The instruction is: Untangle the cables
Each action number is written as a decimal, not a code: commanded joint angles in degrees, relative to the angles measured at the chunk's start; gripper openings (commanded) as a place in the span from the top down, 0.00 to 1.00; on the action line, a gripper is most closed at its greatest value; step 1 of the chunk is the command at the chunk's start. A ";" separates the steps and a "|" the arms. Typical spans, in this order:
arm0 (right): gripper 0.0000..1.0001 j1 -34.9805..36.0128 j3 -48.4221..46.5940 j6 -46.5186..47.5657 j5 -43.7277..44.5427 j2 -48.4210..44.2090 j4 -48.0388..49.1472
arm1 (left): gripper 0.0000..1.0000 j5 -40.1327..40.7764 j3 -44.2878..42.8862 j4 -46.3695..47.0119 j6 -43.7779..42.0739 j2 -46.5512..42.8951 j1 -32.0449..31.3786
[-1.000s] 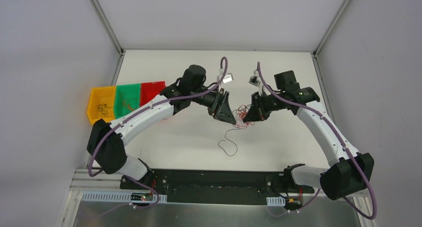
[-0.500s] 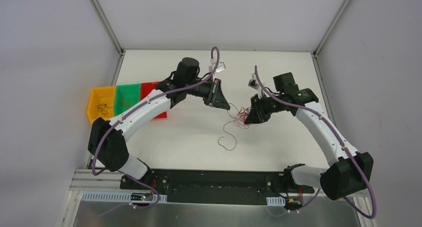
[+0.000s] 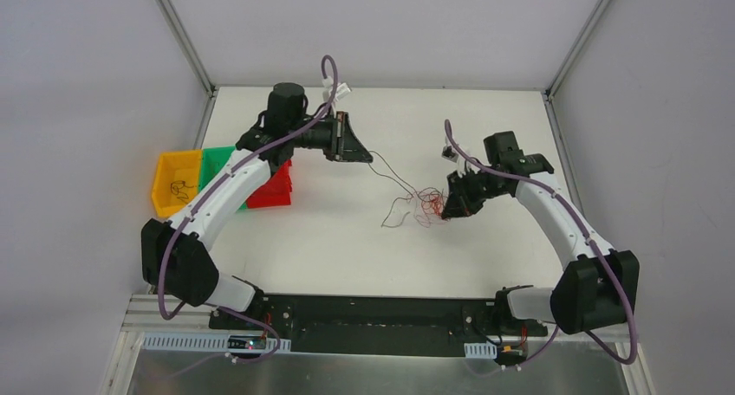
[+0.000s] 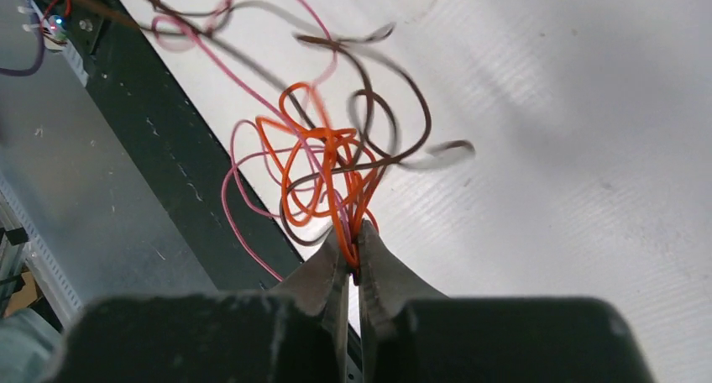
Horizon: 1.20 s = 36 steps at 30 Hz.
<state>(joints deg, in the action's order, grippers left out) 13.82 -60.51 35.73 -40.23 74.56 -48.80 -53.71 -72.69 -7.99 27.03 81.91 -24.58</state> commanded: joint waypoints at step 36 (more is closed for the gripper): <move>1.00 -21.03 4.19 18.50 20.02 14.09 -0.06 | 1.00 -11.55 -36.39 -14.56 -1.55 1.13 46.21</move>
<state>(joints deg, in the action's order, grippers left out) -7.01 -55.88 52.93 -20.56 89.54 -48.47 -63.13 -104.62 -23.49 22.02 81.91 18.11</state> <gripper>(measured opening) 0.025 0.010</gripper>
